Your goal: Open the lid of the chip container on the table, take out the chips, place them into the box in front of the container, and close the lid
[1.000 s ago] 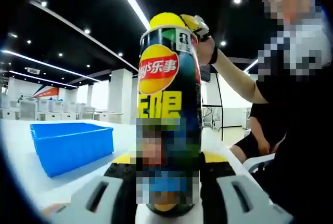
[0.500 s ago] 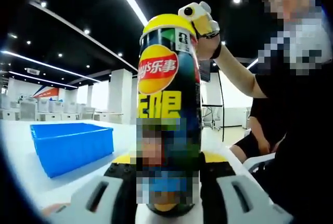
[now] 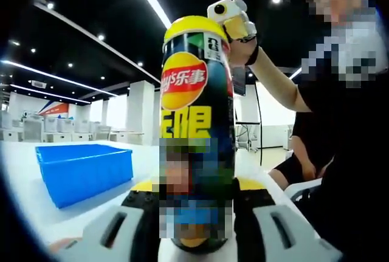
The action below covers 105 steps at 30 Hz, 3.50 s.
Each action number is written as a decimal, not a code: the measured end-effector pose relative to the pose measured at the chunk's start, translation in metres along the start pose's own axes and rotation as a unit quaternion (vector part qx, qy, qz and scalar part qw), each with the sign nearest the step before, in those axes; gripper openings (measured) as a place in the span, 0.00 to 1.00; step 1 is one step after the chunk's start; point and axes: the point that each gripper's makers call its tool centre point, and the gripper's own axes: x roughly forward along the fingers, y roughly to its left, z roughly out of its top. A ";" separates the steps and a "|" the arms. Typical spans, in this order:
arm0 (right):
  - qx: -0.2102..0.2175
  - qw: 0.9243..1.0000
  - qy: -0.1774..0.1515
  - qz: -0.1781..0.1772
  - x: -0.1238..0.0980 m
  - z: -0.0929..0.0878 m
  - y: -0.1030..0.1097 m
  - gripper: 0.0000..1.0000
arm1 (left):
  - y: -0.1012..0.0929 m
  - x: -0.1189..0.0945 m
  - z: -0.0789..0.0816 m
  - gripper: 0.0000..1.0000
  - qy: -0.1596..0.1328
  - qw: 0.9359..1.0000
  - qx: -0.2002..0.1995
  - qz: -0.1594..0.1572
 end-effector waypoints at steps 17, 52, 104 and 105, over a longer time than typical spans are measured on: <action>-0.009 1.000 0.020 0.007 0.008 -0.011 0.005 0.43 | -0.001 0.001 -0.001 0.45 0.000 1.000 0.004 0.001; 0.046 0.972 -0.229 0.016 0.021 0.006 0.003 0.01 | -0.001 0.001 -0.001 0.45 0.000 1.000 0.003 0.001; 0.095 0.956 -0.276 0.037 -0.009 -0.037 -0.009 0.74 | -0.008 -0.003 0.016 0.58 -0.030 0.999 -0.020 -0.029; 0.102 0.950 -0.291 0.049 -0.016 -0.035 -0.009 0.77 | -0.010 -0.011 0.025 0.66 -0.043 0.998 -0.023 -0.040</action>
